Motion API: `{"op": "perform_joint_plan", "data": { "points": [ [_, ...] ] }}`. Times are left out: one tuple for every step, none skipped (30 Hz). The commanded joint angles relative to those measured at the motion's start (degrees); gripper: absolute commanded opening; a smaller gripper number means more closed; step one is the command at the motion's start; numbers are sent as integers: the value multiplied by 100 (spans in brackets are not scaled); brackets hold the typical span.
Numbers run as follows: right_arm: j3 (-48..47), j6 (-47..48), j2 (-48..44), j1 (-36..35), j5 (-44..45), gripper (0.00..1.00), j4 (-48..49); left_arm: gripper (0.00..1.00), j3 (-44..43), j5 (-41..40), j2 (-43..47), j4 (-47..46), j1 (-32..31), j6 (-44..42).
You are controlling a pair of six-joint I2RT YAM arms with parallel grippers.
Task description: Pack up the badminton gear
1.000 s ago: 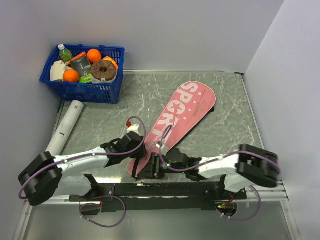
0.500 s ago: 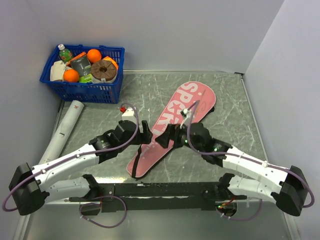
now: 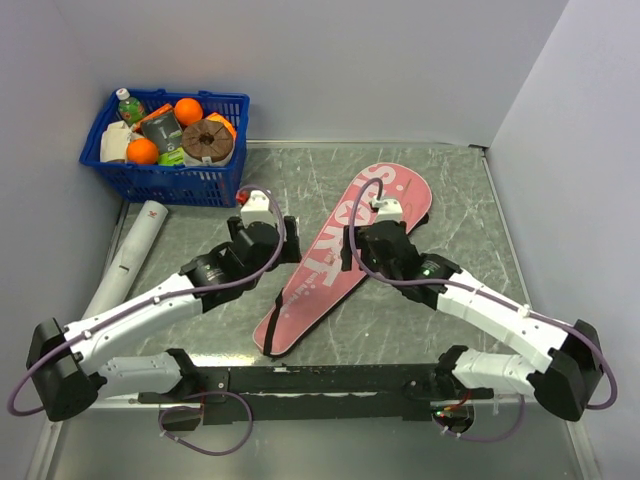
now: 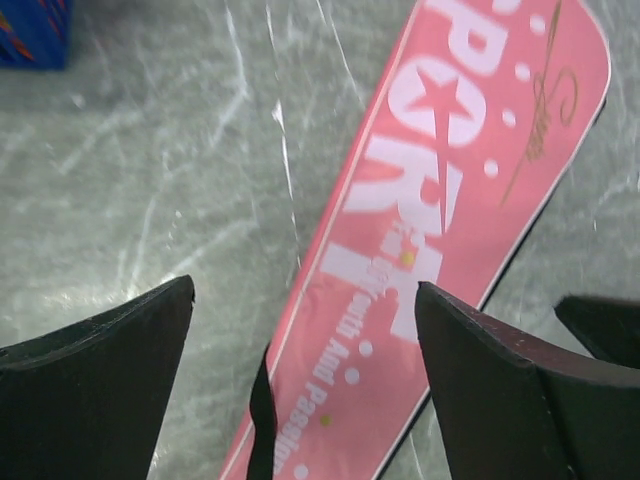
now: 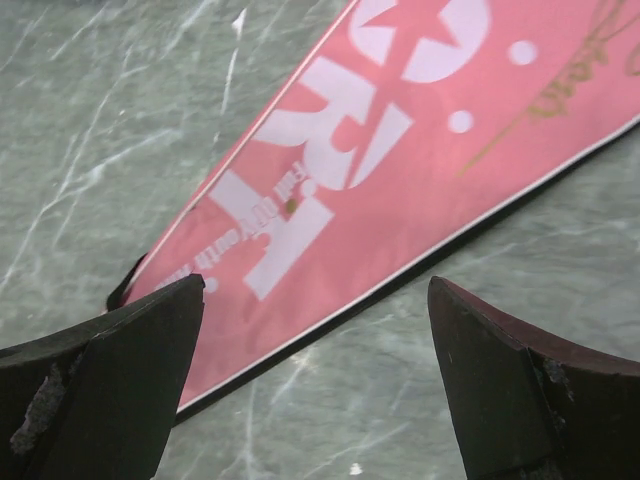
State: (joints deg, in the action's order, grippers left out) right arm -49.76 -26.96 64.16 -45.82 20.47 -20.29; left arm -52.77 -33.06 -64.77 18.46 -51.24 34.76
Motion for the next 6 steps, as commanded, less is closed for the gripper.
{"op": "perform_joint_plan", "data": {
  "points": [
    [-149,383,-543,21,555,100,-124,96,-426,-885,-27,-246,-26,-443],
    [-44,515,-667,29,494,100,24,96,-453,-965,-44,-264,-26,-470],
    [53,586,-912,47,458,100,121,96,-531,-1018,-79,-264,-26,-523],
    [123,561,-984,56,458,100,140,96,-558,-1062,-88,-290,-26,-610],
    [115,526,-1045,56,597,100,79,97,-567,-1097,-106,-342,-26,-681],
    [81,464,-1055,47,668,100,9,96,-541,-1097,-132,-552,-35,-786]
  ]
}}
